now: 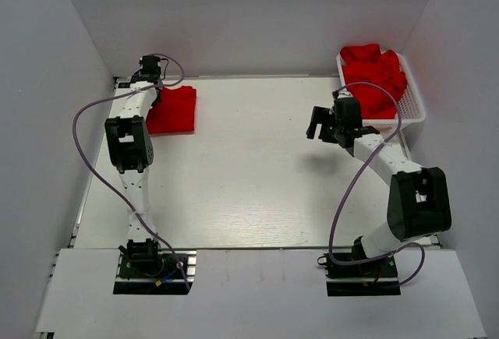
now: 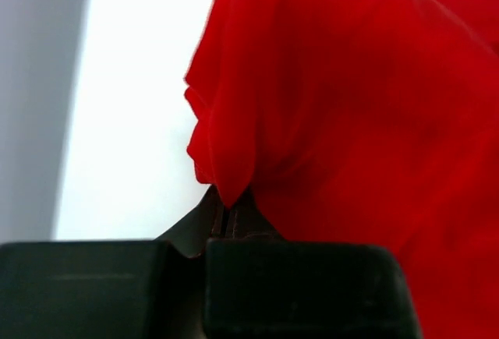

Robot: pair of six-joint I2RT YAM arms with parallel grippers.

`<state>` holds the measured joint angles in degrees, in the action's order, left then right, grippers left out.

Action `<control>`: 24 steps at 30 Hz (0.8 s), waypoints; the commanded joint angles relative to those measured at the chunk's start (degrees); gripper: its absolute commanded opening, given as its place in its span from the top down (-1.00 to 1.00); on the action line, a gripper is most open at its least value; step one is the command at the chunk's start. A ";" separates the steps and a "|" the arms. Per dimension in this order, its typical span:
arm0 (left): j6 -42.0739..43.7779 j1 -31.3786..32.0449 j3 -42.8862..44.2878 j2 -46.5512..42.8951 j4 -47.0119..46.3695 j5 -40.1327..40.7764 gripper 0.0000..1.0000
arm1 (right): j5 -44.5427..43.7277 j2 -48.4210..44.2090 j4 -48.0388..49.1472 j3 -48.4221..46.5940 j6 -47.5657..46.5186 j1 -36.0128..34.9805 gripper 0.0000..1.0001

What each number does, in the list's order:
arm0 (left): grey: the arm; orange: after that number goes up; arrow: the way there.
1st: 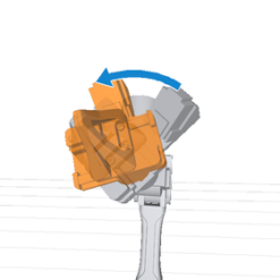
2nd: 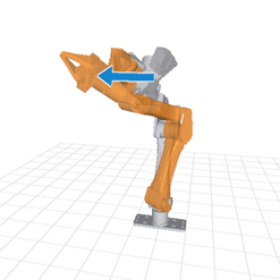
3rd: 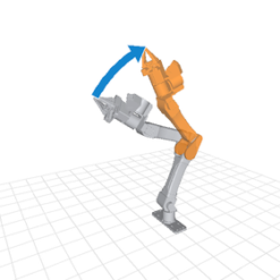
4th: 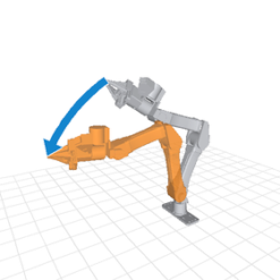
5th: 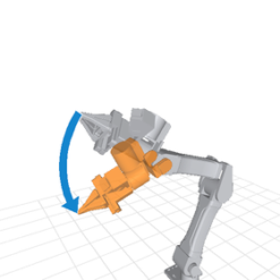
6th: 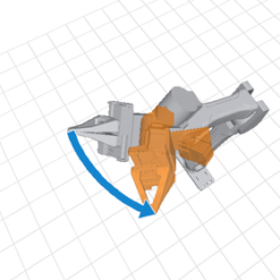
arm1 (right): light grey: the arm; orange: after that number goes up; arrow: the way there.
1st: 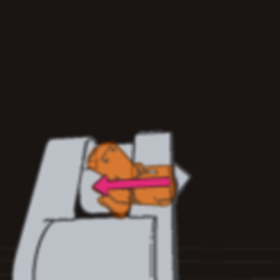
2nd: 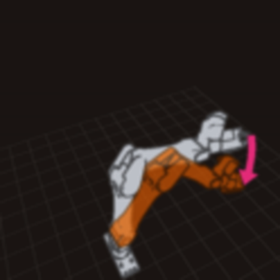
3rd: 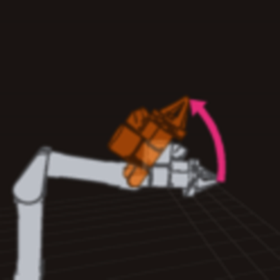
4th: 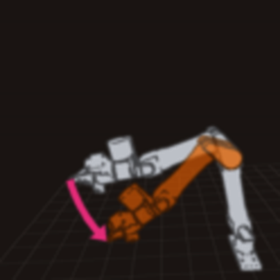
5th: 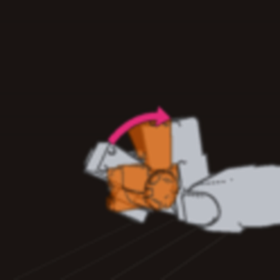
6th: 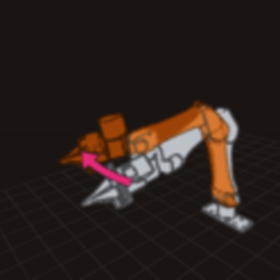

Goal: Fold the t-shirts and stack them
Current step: Put the neatly folded tshirt into the corner of the board with the left arm

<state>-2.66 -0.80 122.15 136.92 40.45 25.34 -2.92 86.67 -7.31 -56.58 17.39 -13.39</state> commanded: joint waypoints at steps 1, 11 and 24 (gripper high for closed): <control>7.66 -2.27 2.13 -1.48 -5.72 5.95 1.00 | -1.13 2.00 2.48 -3.54 -1.13 0.47 -0.81; 12.41 -6.84 9.78 3.09 -9.41 7.08 1.00 | 0.02 5.70 1.60 -6.26 -1.48 0.29 -0.81; 10.04 -7.46 12.15 1.60 -10.92 6.66 -0.98 | 1.24 6.06 0.19 -9.43 -1.65 0.47 -0.81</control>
<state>8.62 -8.16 132.18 143.13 30.57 32.03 -2.55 94.67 -7.57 -63.90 16.27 -13.13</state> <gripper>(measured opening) 0.988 0.904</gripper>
